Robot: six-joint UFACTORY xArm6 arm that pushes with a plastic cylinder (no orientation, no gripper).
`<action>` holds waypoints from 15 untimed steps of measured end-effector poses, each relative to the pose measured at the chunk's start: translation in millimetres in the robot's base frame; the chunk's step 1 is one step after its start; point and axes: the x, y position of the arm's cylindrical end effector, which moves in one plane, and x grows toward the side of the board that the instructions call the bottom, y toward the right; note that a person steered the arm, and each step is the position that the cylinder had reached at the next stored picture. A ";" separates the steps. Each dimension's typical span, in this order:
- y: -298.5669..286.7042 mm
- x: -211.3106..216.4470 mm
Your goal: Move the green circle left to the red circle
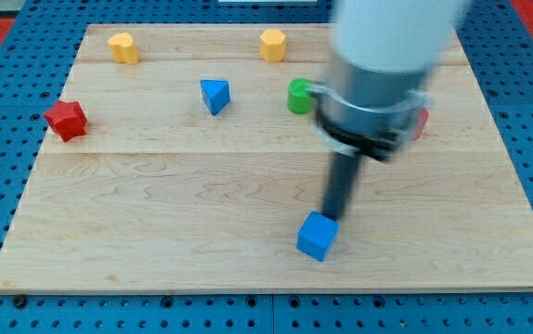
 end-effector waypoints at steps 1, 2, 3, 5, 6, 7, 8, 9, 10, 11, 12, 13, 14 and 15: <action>-7.2 -29.7; 65.4 -25.2; 98.0 46.4; -76.5 6.9; -165.9 -15.5; -124.6 -1.5; -157.4 18.0; -231.2 7.4; -202.6 5.4; -180.3 -21.0; -172.3 -86.0; -204.5 -160.8; -193.7 -207.5; -147.8 -210.6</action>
